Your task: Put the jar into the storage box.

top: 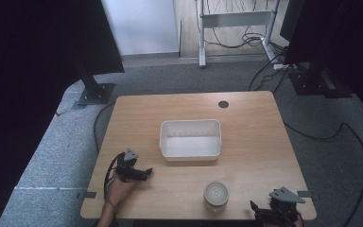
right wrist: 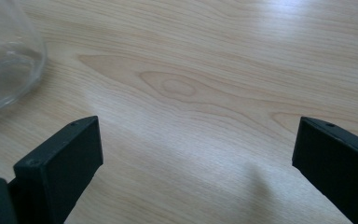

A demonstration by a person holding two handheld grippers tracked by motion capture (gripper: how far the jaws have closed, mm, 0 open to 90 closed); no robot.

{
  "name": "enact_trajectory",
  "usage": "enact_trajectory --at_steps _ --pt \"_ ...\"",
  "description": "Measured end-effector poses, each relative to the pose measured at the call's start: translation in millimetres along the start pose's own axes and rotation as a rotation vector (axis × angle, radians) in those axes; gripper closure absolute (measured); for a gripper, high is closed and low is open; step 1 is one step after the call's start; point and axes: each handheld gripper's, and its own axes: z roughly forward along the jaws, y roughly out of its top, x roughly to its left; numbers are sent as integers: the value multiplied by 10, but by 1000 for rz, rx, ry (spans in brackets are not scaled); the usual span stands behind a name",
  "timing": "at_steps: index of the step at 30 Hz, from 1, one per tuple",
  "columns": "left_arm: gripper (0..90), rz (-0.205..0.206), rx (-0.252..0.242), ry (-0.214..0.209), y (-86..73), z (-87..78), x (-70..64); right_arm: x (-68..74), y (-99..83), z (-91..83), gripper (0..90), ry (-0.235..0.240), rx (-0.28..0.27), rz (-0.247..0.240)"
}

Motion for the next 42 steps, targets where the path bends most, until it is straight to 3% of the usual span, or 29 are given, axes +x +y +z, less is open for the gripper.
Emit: enact_trajectory --at_steps 28,42 --pt "0 3 2 -1 0 -2 2 483 116 78 7 132 -29 -115" --pt "0 3 2 -1 0 -2 3 692 174 133 6 203 -71 -174"
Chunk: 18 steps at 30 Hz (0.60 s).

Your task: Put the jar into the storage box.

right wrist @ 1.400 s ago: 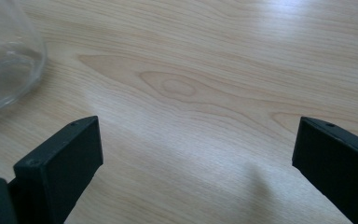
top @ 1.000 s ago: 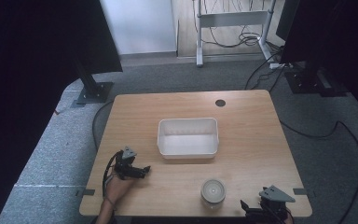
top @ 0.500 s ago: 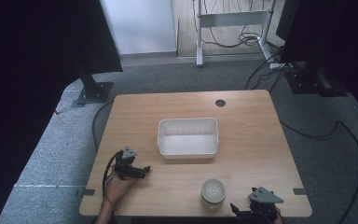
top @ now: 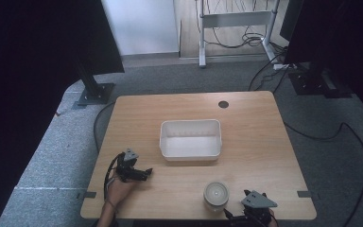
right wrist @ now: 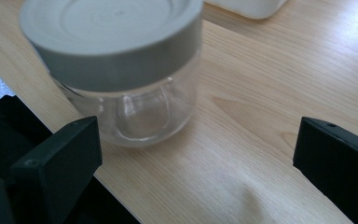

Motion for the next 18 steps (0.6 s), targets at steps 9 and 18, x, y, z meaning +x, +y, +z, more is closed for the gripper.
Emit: enact_trajectory --at_steps 9,18 --pt "0 0 1 0 0 -1 0 101 58 87 3 37 -4 -25" --pt "0 -1 -1 0 0 0 0 183 112 196 2 70 -13 -38"
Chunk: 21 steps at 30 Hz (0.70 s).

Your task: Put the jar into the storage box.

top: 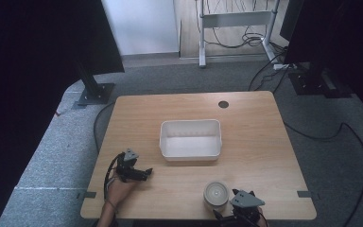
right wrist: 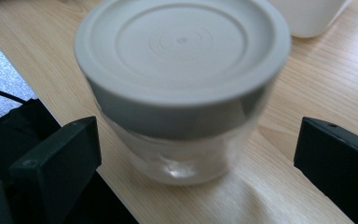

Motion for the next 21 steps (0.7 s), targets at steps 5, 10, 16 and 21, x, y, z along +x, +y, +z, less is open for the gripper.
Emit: enact_trajectory --at_steps 5,10,16,21 --pt "0 1 0 0 0 0 1 23 48 54 3 8 -9 -7" --pt "0 0 0 0 0 0 0 41 91 117 7 9 -8 -16" --pt "0 0 0 0 0 0 0 51 128 181 37 13 -8 -13" --pt "0 0 0 0 0 0 0 57 149 221 84 9 1 -21"
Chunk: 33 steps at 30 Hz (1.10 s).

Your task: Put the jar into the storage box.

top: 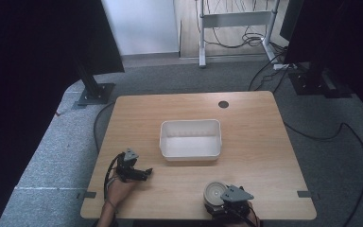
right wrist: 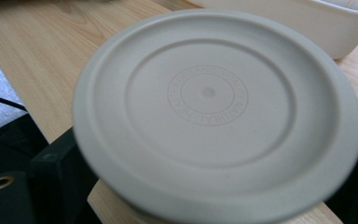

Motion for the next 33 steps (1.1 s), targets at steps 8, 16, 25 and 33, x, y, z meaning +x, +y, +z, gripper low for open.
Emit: enact_trajectory --at_steps 8,16,25,33 --pt "0 1 2 1 1 -1 0 42 28 0 91 -33 19 12" --pt "0 -2 -1 1 0 1 -2 53 70 9 91 -45 29 22" --pt "0 -2 -2 1 0 1 -2 30 170 34 91 -60 29 11" --pt "0 -2 -1 1 0 1 -2 17 251 71 91 -64 30 17"
